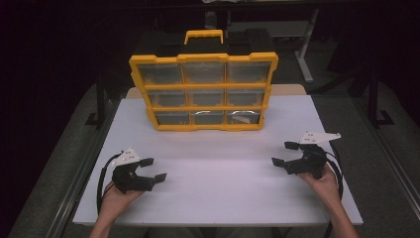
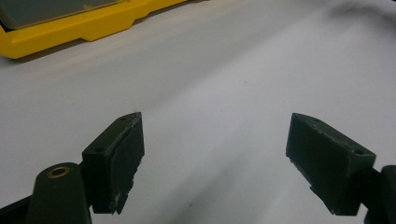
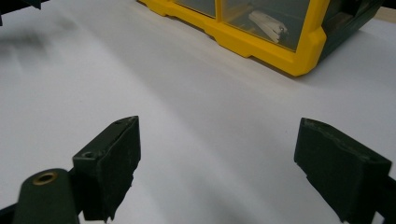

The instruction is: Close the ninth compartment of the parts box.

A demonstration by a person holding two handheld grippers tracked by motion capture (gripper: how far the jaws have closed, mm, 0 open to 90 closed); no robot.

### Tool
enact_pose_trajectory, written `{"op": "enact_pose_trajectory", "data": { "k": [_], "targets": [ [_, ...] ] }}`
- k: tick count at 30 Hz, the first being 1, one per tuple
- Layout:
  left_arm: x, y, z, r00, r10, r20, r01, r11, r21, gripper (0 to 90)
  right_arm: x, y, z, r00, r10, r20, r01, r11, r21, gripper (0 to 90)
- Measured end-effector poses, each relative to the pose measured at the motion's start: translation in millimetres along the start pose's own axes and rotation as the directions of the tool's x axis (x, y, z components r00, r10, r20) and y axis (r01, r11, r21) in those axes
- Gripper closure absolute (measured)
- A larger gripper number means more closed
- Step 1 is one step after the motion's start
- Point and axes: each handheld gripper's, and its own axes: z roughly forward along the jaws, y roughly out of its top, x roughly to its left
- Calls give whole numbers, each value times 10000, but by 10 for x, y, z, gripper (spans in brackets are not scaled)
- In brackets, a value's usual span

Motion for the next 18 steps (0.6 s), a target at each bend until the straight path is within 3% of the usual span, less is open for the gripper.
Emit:
{"op": "enact_pose_trajectory", "data": {
  "k": [18],
  "targets": [
    [5,-9,8,10000,1,-8,-1,10000,32,193,21,-130,-50,9999,107,118,-106,9999,-66,137]
  ]
}}
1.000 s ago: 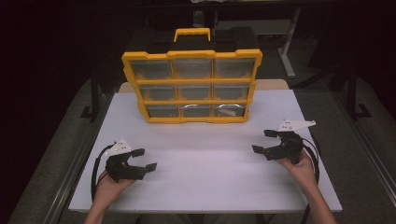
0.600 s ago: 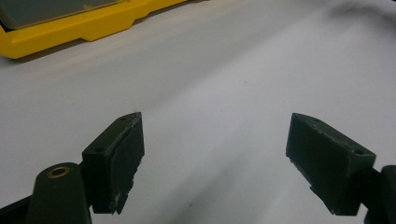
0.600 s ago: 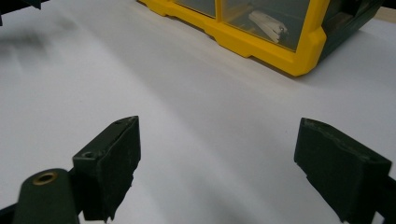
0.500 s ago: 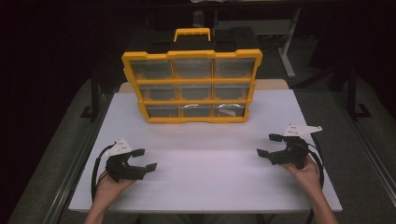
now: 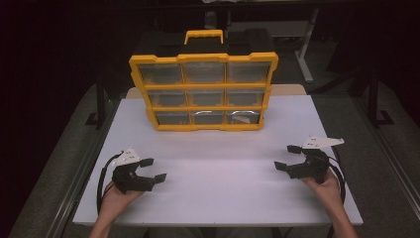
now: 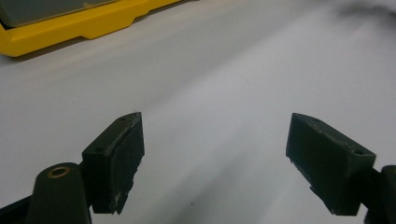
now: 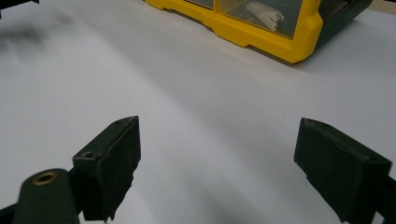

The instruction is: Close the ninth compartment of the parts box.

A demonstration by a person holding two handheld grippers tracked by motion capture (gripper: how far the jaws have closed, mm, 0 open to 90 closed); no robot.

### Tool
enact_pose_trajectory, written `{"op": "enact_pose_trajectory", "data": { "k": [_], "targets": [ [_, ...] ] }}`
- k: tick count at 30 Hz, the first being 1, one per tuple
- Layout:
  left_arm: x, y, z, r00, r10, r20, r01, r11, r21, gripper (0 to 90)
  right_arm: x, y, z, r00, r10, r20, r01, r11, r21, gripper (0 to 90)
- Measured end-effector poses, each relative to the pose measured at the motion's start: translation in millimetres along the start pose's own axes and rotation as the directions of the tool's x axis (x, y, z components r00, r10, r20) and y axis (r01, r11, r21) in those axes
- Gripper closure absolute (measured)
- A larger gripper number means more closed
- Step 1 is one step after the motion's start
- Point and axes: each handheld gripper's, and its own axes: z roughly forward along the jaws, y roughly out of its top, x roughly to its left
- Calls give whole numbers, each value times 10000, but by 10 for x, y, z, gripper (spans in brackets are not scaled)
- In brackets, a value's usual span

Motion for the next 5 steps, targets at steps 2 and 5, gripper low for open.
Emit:
{"op": "enact_pose_trajectory", "data": {
  "k": [2,5],
  "targets": [
    [-1,-1,5,10000,6,5,-6,10000,2,193,1,-5,-3,10000,-35,-9,35,10000,-1,137],
    [7,5,12,10000,77,9,-77,10000,36,192,7,-7,-4,10000,-66,-5,66,10000,-9,137]
  ]
}}
